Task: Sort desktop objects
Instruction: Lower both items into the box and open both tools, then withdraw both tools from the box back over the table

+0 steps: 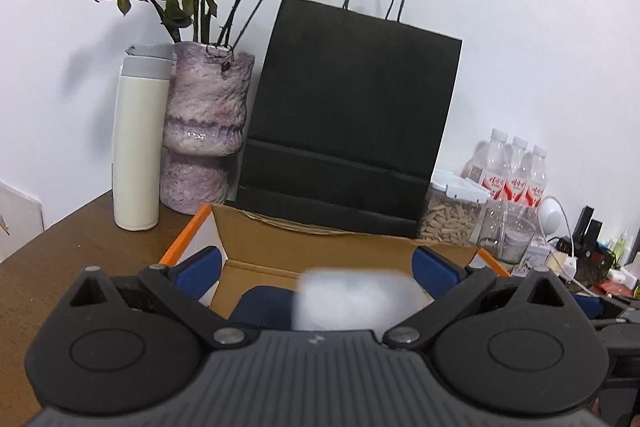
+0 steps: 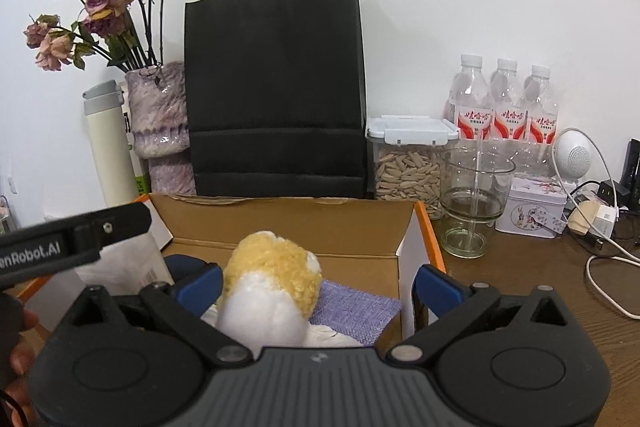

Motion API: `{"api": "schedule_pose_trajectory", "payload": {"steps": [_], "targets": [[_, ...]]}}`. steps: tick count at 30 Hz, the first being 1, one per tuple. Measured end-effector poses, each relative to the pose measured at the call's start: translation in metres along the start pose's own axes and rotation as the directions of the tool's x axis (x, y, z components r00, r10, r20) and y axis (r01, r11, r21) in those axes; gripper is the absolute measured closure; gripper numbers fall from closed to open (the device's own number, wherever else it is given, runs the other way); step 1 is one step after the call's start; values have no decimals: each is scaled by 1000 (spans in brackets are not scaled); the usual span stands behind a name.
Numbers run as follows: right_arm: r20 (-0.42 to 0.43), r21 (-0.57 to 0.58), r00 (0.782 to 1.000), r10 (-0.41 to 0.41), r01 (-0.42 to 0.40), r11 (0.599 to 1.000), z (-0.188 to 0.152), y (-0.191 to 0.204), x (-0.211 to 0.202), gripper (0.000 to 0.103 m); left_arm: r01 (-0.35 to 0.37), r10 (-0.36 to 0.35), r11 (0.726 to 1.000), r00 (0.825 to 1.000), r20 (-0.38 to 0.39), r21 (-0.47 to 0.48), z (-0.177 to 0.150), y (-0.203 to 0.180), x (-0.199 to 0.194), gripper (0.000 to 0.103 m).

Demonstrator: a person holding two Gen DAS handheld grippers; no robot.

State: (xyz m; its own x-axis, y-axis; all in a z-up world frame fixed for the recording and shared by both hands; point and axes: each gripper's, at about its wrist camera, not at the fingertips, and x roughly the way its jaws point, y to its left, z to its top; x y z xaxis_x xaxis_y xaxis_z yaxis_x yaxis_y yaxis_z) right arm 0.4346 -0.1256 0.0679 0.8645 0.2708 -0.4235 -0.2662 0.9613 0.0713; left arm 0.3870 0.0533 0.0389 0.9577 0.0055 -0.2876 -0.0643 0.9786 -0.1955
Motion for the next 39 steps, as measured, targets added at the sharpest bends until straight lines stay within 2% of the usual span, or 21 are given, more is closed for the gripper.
{"api": "schedule_pose_trajectory", "payload": {"steps": [6,18,26,31,39], "targets": [[24,-14,1000,-9,10,1000,-3,2,-17,0,6,-6,1000,999,35,17,0,-2,-20,0],[39,11,998,-40,40,999,-23,-5,-66,0,-40,40,999,999,14,-7,-5,19,-65,0],[17,-4,998,-65,65,998,-47,-8,-95,0,-65,65,998,997,-48,13,-18,34,-92,0],[-33,9,996,-82,83,997,-64,-17,-104,0,-54,55,998,995,-88,22,-27,43,-108,0],[-105,2,989,-108,109,994,-86,-25,-113,0,-59,73,995,980,-185,76,-49,47,-112,0]]}}
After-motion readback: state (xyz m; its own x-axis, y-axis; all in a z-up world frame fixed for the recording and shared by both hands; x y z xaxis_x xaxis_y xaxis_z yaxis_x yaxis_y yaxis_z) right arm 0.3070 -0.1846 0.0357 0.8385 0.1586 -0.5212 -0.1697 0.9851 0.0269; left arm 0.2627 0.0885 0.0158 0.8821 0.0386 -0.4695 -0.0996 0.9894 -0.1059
